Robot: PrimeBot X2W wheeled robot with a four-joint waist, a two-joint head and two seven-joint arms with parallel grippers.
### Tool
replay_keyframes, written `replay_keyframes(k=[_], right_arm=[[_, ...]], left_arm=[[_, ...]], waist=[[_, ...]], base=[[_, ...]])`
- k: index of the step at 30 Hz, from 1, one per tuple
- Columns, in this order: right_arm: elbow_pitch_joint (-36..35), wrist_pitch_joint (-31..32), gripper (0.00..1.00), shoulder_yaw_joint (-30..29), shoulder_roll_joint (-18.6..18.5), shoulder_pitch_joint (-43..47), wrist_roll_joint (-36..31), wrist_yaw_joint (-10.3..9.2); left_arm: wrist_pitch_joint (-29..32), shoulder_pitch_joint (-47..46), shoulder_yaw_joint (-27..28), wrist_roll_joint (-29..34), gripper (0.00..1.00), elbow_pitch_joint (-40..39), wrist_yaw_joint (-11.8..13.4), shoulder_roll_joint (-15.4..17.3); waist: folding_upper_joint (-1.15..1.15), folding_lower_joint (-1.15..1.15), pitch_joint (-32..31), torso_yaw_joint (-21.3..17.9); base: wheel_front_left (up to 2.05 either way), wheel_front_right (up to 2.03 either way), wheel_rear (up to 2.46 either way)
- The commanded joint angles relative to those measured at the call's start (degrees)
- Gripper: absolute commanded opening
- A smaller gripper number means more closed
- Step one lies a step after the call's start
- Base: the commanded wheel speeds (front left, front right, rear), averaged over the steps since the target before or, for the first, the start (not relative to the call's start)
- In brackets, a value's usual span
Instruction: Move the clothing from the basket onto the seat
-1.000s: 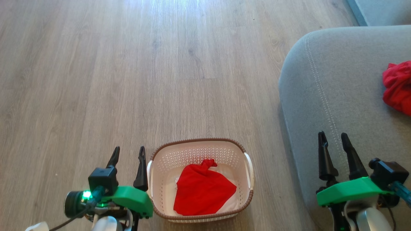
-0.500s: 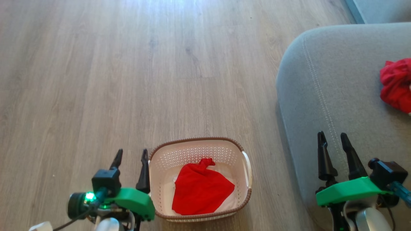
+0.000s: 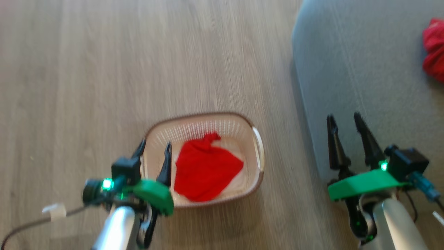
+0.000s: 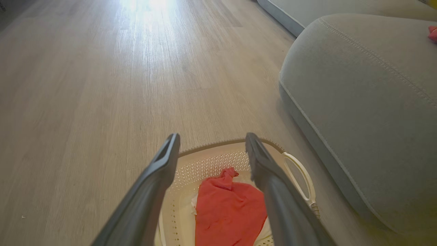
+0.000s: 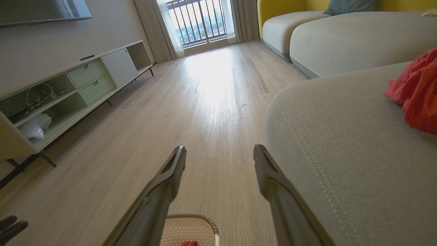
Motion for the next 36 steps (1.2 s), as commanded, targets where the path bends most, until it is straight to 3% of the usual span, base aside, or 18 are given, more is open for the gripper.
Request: replay_keyframes(k=[1, 12, 20, 30, 36], right_arm=[[-2.6, -0.37, 1.0, 1.65, -0.41, -2.36, -0.82, 0.0], [-8.51, -0.37, 1.0, 4.28, -0.19, -5.93, -1.61, 0.0], [-11.93, -0.37, 1.0, 6.85, -0.17, -7.51, 1.88, 0.0], [-14.16, -0.37, 1.0, 8.32, -0.16, -7.92, 6.37, 0.0], [-14.51, -0.37, 1.0, 9.56, -0.16, -7.78, 8.05, 0.0]], left_arm=[[-0.56, -3.51, 1.52, 0.96, 1.0, -0.57, -0.58, 0.28], [-0.56, -18.15, 1.25, 9.59, 1.0, 12.46, -3.4, 2.22], [-0.56, -28.59, -0.31, 12.85, 1.0, 29.24, -3.29, 5.88], [0.52, -39.72, -3.98, 16.14, 1.0, 45.3, -3.72, 8.53], [5.37, -43.0, -5.85, 17.69, 1.0, 48.19, -2.55, 8.98]], waist=[[0.0, -0.01, 6.59, -1.67], [0.0, -0.01, 23.64, -5.77], [0.0, -0.01, 32.12, -10.7], [0.0, -0.01, 38.01, -14.53], [0.0, -0.01, 38.86, -15.7]], base=[[0.0, 0.0, 0.0], [0.0, 0.0, 0.0], [0.0, 0.0, 0.0], [0.0, 0.0, 0.0], [0.0, 0.0, 0.0]])
